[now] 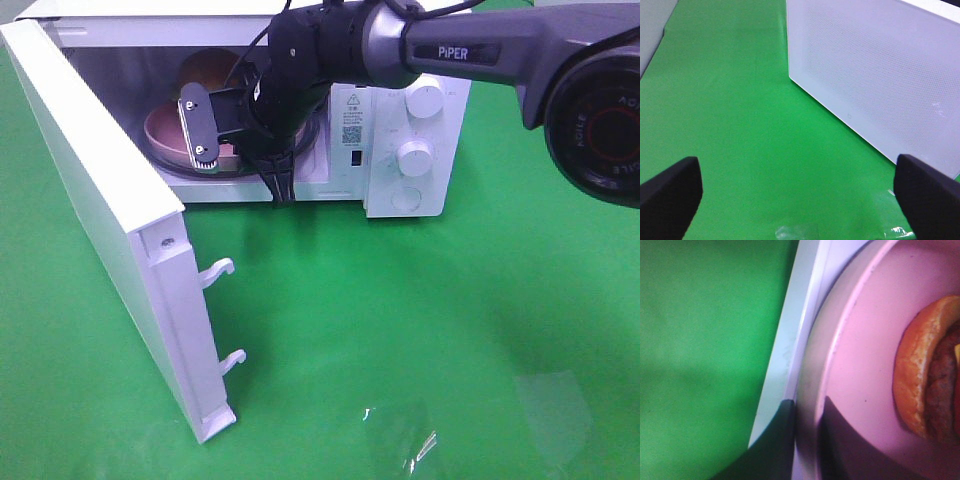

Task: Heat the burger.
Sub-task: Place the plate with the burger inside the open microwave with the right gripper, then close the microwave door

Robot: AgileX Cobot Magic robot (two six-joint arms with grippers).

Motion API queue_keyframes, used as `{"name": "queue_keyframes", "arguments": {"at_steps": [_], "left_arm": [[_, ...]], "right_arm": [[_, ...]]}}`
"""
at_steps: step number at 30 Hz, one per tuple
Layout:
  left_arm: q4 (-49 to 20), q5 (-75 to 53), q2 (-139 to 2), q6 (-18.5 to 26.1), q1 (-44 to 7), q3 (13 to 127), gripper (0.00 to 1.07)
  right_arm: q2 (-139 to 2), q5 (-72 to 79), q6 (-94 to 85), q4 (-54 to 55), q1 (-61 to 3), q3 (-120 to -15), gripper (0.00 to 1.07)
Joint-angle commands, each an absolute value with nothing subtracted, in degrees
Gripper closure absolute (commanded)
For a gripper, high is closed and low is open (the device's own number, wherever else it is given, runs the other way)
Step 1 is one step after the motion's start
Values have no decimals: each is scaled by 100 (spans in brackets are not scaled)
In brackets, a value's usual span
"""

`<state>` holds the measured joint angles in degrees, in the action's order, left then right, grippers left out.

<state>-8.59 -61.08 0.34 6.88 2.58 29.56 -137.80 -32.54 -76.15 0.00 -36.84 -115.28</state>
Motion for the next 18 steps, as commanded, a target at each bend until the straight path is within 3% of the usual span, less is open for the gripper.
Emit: {"name": "queue_keyframes", "arguments": {"at_steps": [1,9,18], "left_arm": [[-859,-6119,126,682,223,2962,10],[-859,-6119,126,682,223,2962,10],[-859,-6119,126,682,223,2962,10]], "right_arm": [[-13745,-3083,-7506,52,-3661,-11608,92],[-13745,-3083,-7483,52,-3661,-11608,71],[-13745,-3174,-7420,46,-3661,-11608,66]]}}
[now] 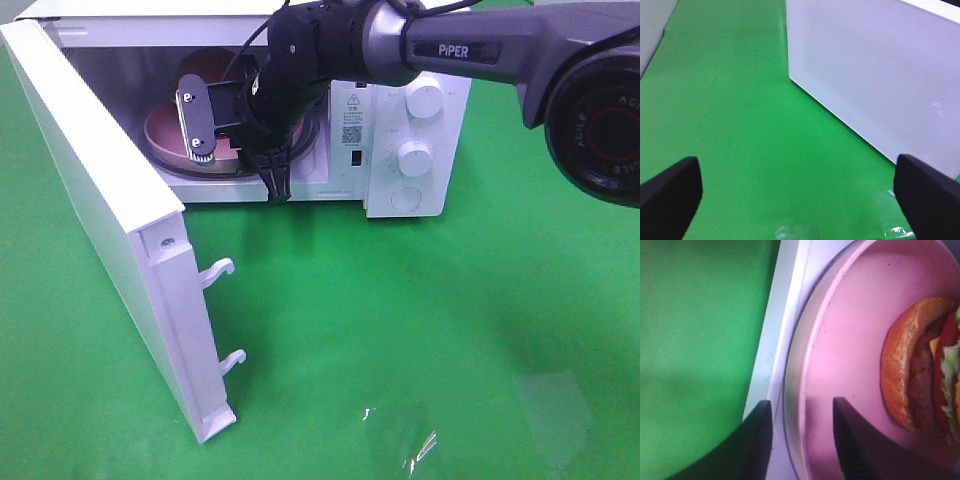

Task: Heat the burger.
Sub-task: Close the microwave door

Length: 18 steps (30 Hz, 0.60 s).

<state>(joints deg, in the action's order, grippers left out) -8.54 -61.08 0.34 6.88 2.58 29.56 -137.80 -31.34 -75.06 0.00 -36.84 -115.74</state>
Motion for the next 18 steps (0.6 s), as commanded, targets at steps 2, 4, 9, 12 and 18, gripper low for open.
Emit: {"name": "queue_keyframes", "arguments": {"at_steps": [2,4,9,12,18], "left_arm": [[-859,-6119,126,682,223,2962,10],[-859,-6119,126,682,223,2962,10],[-859,-6119,126,682,223,2962,10],[-859,-6119,126,682,223,2962,10],[-859,-6119,126,682,223,2962,10]], "right_arm": [[-13745,-3214,-7385,46,-3661,-11608,65],[-13745,-3203,-7317,46,-3661,-11608,63],[-13636,-2916,-7156,46,-3661,-11442,51],[-13602,-2893,-7156,46,-3661,-11367,48],[-13333,-2584,-7013,40,-3667,-10915,32]]}}
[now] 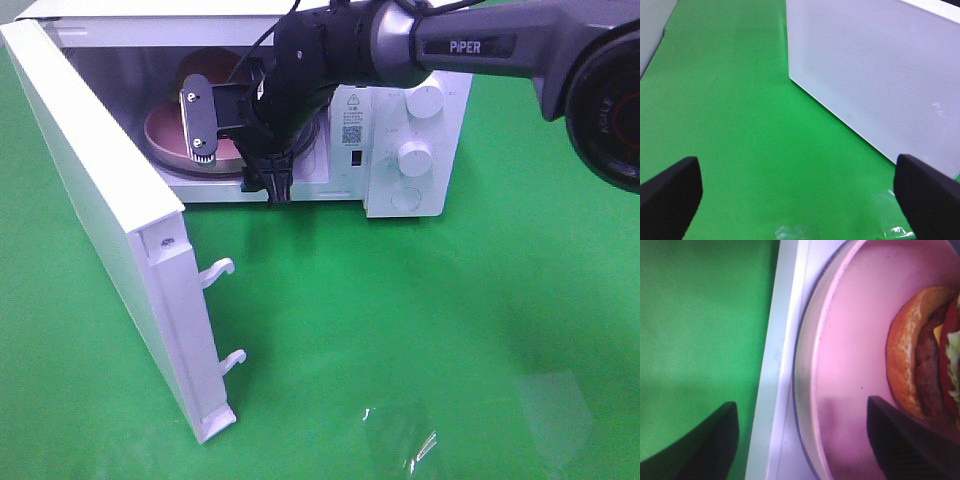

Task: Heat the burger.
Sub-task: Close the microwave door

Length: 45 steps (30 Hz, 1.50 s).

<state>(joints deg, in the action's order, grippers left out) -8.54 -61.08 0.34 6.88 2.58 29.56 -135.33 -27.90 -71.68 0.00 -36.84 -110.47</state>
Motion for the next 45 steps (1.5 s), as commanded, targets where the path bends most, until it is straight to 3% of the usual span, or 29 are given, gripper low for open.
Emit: {"name": "queue_keyframes", "arguments": {"at_steps": [1,45], "left_arm": [[-859,-6119,126,682,223,2962,10],[-859,-6119,126,682,223,2962,10]], "right_arm": [[-13333,-2584,-7013,40,-3667,-10915,32],[-11155,-1232,-6778,-126,-3678,-7718,31]]}}
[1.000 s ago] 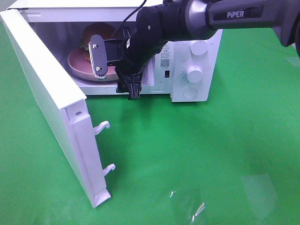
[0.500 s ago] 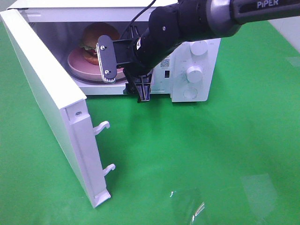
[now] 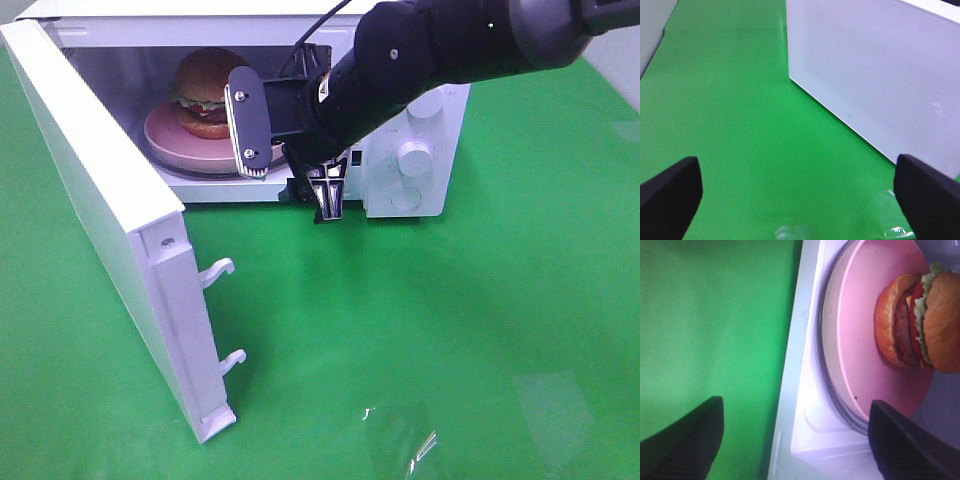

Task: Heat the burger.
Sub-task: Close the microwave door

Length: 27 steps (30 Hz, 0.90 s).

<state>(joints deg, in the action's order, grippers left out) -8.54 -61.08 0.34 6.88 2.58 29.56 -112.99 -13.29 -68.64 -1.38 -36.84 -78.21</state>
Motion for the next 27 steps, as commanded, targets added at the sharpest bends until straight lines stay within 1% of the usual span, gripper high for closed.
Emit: {"name": "queue_keyframes", "arguments": {"at_steps": [1,4,10,14,18,23,27], "left_arm": [[-859,-6119,126,682,223,2962,10],[-859,-6119,126,682,223,2962,10],[-859,-6119,126,682,223,2962,10],[-859,-6119,126,682,223,2962,10],[-859,-6119,126,682,223,2962,10],[-859,-6119,126,682,223,2962,10],[-859,-6119,126,682,223,2962,10]], "right_arm": [[-11052,-1232,-6772,-126,-3678,-7569,31],[-10943,-1209,-6749,-126,-3678,-7431,31],[-10445,-968,-6686,-120,-3678,-6744,31],[-10250,-957,-6537,-120,-3678,-6492,31],[-9866,-934,-5936,-103,-3678,-5930,31],[-9649,-905,-5695,-97,-3678,-5661,31],[-9173,-848,-4916,-80,-3678,-5134,31]]}}
